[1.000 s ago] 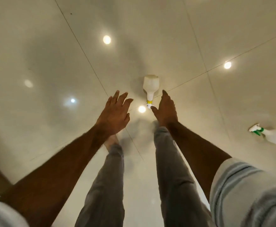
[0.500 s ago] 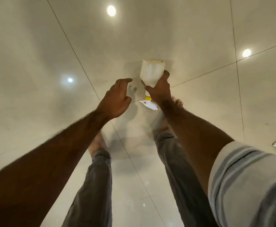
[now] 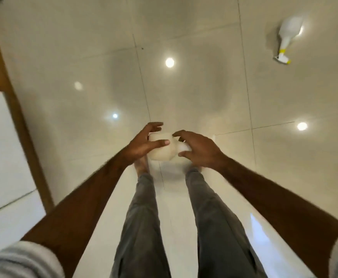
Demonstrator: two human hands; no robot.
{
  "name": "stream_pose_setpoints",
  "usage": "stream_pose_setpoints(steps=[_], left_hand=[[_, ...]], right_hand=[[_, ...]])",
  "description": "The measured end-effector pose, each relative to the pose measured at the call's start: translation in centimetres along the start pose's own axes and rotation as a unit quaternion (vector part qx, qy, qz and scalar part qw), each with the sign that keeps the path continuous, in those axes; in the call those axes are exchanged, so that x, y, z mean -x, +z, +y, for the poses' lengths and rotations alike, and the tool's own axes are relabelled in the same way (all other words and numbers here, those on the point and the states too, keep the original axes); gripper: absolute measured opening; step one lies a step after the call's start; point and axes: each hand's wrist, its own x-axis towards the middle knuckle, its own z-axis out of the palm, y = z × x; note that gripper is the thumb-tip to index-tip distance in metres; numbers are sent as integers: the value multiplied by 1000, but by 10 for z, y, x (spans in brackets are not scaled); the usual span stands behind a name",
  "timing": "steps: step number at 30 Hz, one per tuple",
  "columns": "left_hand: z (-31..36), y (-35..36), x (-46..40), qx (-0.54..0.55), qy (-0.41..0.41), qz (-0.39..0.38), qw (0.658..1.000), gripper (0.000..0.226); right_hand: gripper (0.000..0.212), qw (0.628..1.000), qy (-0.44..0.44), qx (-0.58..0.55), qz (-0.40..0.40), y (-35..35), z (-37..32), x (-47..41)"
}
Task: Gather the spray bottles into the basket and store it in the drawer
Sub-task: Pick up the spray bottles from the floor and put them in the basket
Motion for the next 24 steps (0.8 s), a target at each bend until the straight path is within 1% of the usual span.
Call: stream_pose_setpoints(steps=[2,3,5,7,8,9,10,11,12,14,16,17,18,19,21,24], left_hand=[[21,-12,57,20,-6,-34,999,67],[28,-18,85,32,-4,-37,999,64],[37,-24,131,60,9,-12,998,64],[39,-33,172,113,30,45,992,70],[38,-38,191,148,38,79,985,71],[37,-44,209,181,43,114,976,73],[34,-48,224,208,47,143,966,74],[28,-54,241,230,55,175,956,77],[19,-60,258,246,65,203,945,79],[-3,-76,291,267,89,258,924,82],[-28,-91,320,267,103,301,910,82],[-45,-99,336,263,109,321,903,83],[-63,-108,352,258,116,339,897,85],[-82,-117,368,249,120,359,891,89],[-117,-134,397,229,122,397,880,94],[-183,-158,448,239,121,453,851,94]], right_hand=[[55,995,-74,60,-10,-35,-45,26],[52,990,-108,91,-16,-51,-71,37],[45,974,-176,140,-10,-75,-116,53],[39,956,-231,179,36,-86,-163,65],[39,951,-235,183,81,-86,-185,69],[40,953,-220,166,128,-84,-208,73],[40,960,-190,122,166,-79,-226,76],[39,968,-160,67,182,-70,-248,79],[39,976,-125,10,176,-59,-270,82],[53,988,-32,-101,111,-31,-318,82],[69,980,49,-194,2,-4,-361,78],[70,974,63,-208,-56,13,-385,76],[66,972,58,-202,-102,32,-408,74],[58,972,42,-188,-131,52,-432,72],[43,971,9,-179,-160,91,-475,69],[37,968,-36,-149,-199,160,-542,75]])
